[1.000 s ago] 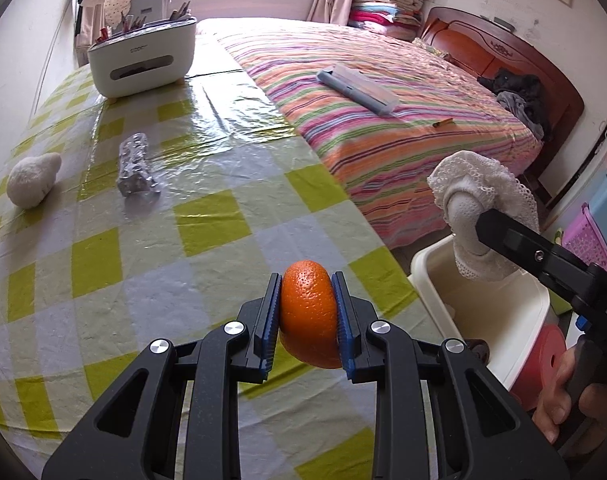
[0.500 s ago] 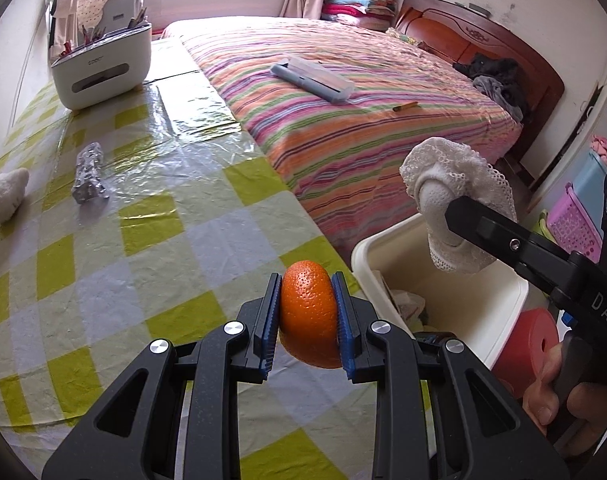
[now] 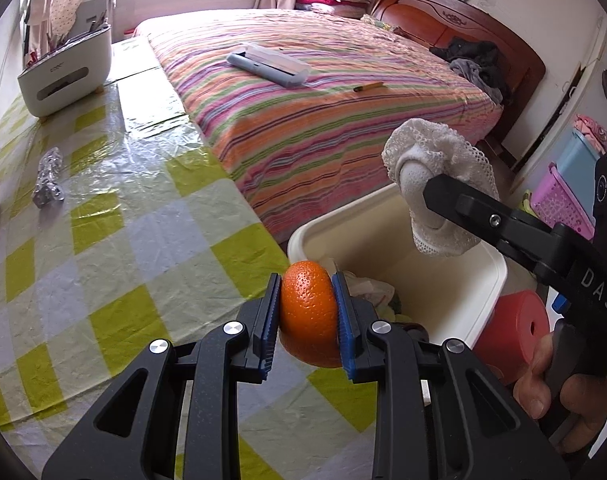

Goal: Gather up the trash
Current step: 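Carry the orange and knit cap in both tools over the bin, then open both tools over the bin to drop the orange and cap, then withdraw both open tools from the bin toward the table, then grasp the white fluffy ball with the left tool while the right tool grasps the pill blister pack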

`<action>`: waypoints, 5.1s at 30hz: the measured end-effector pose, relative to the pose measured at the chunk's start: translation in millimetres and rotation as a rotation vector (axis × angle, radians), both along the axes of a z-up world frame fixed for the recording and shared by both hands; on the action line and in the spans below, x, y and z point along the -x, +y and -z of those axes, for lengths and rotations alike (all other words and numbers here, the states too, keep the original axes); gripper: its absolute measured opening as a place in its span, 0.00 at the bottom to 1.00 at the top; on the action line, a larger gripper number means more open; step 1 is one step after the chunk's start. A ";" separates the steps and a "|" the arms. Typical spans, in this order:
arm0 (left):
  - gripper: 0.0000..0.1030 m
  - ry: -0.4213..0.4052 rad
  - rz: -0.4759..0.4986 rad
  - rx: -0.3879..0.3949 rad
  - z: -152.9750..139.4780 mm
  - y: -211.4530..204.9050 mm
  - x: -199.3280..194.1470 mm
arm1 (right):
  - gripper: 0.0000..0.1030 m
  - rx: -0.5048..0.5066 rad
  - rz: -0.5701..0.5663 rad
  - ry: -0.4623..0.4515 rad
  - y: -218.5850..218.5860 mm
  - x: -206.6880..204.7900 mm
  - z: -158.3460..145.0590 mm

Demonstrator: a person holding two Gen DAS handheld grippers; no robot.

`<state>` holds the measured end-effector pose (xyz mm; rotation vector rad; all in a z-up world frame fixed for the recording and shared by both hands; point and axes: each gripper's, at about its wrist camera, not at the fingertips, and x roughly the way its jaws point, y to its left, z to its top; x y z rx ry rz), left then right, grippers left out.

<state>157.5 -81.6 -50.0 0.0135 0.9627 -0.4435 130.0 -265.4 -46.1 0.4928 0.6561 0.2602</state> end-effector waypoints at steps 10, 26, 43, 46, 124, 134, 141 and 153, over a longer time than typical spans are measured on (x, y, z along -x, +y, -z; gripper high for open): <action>0.24 0.016 0.052 0.001 4.5 -23.6 2.7 | 0.46 0.002 0.036 0.011 -16.2 6.0 3.5; 0.24 0.050 0.127 0.012 14.1 -53.4 4.9 | 0.46 0.014 0.090 0.026 -31.8 7.9 5.6; 0.24 0.042 0.151 -0.006 20.7 -66.0 4.6 | 0.47 0.019 0.125 0.039 -35.6 8.5 7.4; 0.24 0.038 0.158 -0.011 21.7 -69.5 4.9 | 0.47 0.021 0.128 0.039 -36.7 8.3 7.4; 0.76 0.165 -0.958 0.099 -8.5 406.6 -146.8 | 0.62 0.129 -0.313 -0.014 218.7 -108.9 -23.4; 0.76 0.249 -0.969 0.139 8.1 421.1 -189.7 | 0.62 0.177 -0.397 0.056 281.0 -175.1 -3.4; 0.75 0.295 -0.951 0.165 19.4 414.2 -211.7 | 0.62 0.270 -0.424 0.129 321.7 -213.3 22.5; 0.48 0.257 -0.868 0.124 24.4 394.2 -211.2 | 0.32 0.452 -0.471 0.135 342.0 -221.8 44.2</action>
